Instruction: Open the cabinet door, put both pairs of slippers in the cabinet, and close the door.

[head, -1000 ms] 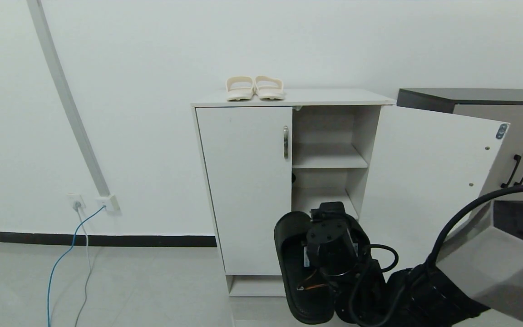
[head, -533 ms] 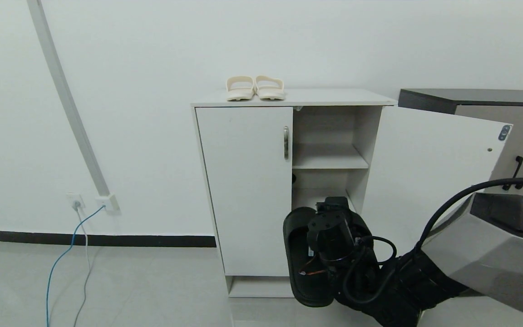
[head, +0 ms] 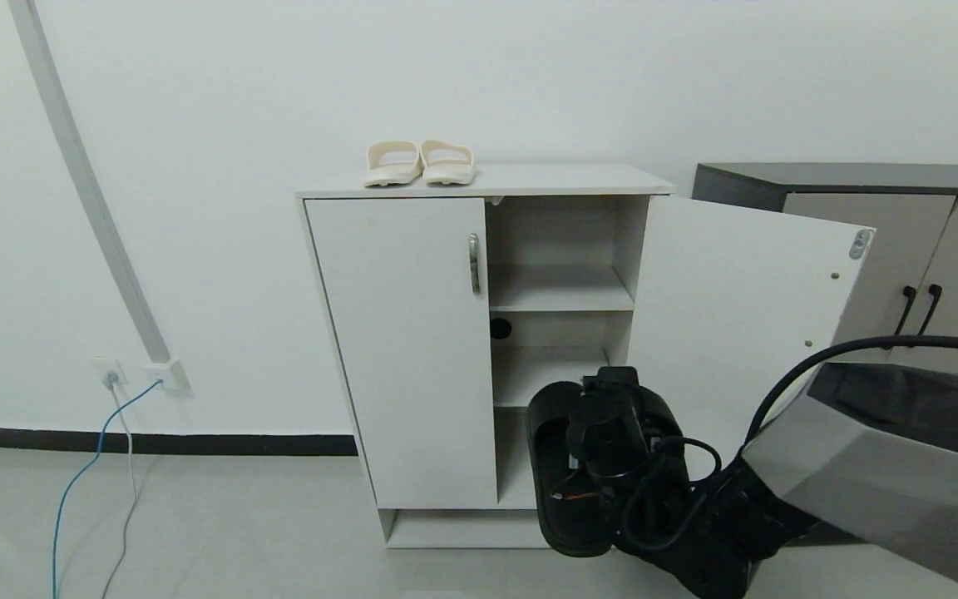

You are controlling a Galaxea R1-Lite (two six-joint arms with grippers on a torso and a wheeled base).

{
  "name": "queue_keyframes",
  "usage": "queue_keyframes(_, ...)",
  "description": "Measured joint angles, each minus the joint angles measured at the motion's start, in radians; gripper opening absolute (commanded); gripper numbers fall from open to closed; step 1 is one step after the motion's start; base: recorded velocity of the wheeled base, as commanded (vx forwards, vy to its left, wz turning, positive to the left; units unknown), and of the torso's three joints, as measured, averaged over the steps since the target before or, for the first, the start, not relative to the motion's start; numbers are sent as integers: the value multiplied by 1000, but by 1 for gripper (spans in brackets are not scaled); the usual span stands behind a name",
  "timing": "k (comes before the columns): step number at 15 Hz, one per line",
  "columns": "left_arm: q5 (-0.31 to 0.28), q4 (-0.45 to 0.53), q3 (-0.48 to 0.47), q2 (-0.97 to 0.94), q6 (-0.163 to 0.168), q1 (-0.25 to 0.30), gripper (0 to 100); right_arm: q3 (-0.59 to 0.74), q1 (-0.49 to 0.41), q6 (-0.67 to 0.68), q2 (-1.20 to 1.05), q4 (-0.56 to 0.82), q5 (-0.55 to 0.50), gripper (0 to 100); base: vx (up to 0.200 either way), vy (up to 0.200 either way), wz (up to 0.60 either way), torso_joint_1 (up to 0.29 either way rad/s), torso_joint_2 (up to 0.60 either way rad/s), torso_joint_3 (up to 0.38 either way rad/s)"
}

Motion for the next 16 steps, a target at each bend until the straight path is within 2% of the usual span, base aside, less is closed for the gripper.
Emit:
queue_keyframes(2, 0, -1, 0, 0, -1, 2, 0, -16, 0, -66, 41, -100, 12, 0, 0, 0, 0, 0, 0, 0)
queue_keyframes(4, 0, -1, 0, 0, -1, 1, 0, -39, 3, -102, 81, -138, 25, 0, 0, 0, 0, 0, 0, 0)
queue_keyframes(16, -1, -1, -1, 1, -3, 1, 0, -101, -2, -106, 164, -146, 48, 0, 0, 0, 0, 0, 0, 0)
